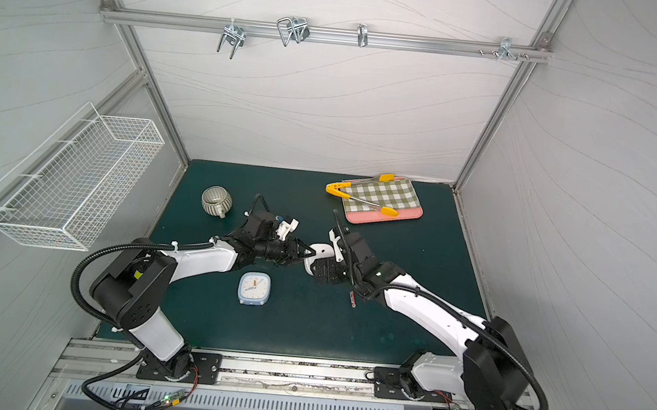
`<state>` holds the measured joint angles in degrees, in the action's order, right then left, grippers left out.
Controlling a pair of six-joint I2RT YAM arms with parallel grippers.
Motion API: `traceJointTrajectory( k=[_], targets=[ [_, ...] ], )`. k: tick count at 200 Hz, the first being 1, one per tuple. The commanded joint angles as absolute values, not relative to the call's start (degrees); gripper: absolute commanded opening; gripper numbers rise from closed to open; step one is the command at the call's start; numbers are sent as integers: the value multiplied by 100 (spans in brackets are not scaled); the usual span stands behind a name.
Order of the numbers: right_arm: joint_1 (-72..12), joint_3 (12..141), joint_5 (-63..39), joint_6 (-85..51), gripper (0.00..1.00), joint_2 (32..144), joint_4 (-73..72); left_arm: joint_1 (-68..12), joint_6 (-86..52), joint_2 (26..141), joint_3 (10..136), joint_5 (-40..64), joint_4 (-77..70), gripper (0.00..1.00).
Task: Insert the battery into the alarm
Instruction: Pick up the alarm from the center of the board, then place the alarm at the center of the board.
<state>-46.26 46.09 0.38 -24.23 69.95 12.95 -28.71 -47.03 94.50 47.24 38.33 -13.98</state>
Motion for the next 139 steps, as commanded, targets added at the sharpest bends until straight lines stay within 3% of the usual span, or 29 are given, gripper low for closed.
traceJointTrajectory(
  k=[1, 29, 51, 75, 95, 139],
  targets=[
    [-4362, 4584, -115, -2968, 99, 6562, 1346, -2862, -3378, 9165, 5058, 2990, -1540, 31],
    [-3502, 4560, -1368, -4224, 99, 6442, 1283, -3095, -1172, 8585, 4855, 1487, -1567, 35],
    [-2809, 4679, -2485, -5154, 99, 6614, 1375, -3357, 591, 8365, 4536, 933, -2304, 37],
    [-2399, 4718, -3197, -5725, 99, 6636, 1187, -3384, 2109, 8320, 4108, 1254, -3432, 35],
    [-2140, 4729, -3668, -6145, 99, 6681, 1040, -3429, 3047, 8301, 4093, 1364, -3527, 31],
    [-1953, 4779, -4540, -6885, 98, 7084, 567, -4097, 5118, 8238, 4040, 471, -3840, 29]
  ],
)
